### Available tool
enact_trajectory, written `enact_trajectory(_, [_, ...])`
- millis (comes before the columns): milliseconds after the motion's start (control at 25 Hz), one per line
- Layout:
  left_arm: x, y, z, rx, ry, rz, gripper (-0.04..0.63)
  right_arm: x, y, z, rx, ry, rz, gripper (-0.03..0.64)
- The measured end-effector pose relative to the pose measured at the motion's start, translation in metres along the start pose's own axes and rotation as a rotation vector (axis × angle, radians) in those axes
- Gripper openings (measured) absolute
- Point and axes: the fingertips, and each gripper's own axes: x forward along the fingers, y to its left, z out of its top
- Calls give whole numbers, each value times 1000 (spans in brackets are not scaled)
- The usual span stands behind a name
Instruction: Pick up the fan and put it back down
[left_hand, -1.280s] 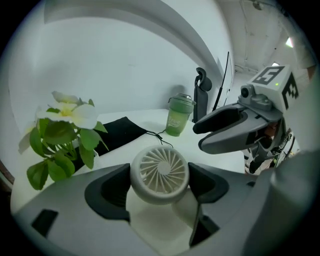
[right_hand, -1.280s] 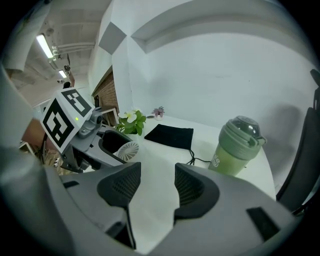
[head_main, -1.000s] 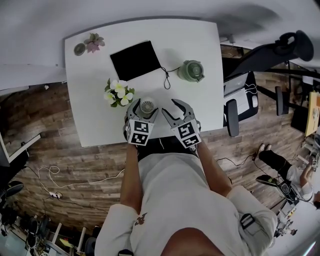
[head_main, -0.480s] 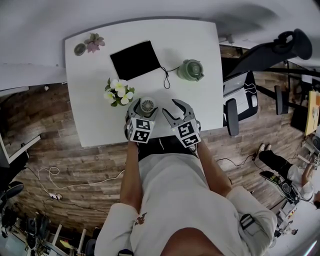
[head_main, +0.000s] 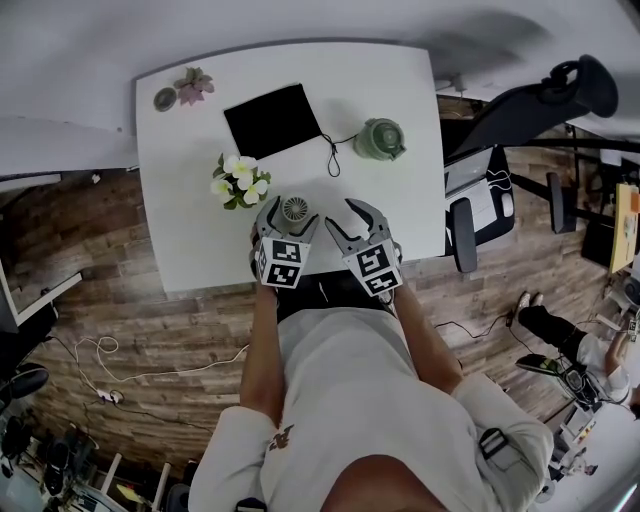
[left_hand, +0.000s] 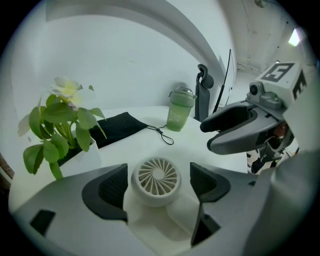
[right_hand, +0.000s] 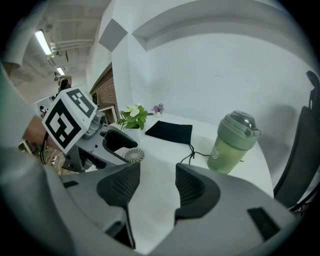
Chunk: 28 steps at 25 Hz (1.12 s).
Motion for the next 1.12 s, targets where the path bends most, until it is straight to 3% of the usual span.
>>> enact_trajectory(560, [-75, -1, 72, 40, -229, 107, 297, -43, -7, 57, -61, -169, -42, 219])
enact_trajectory(1120, [-171, -18, 144, 102, -478, 239, 261, -115, -5, 141, -109, -418, -58, 213])
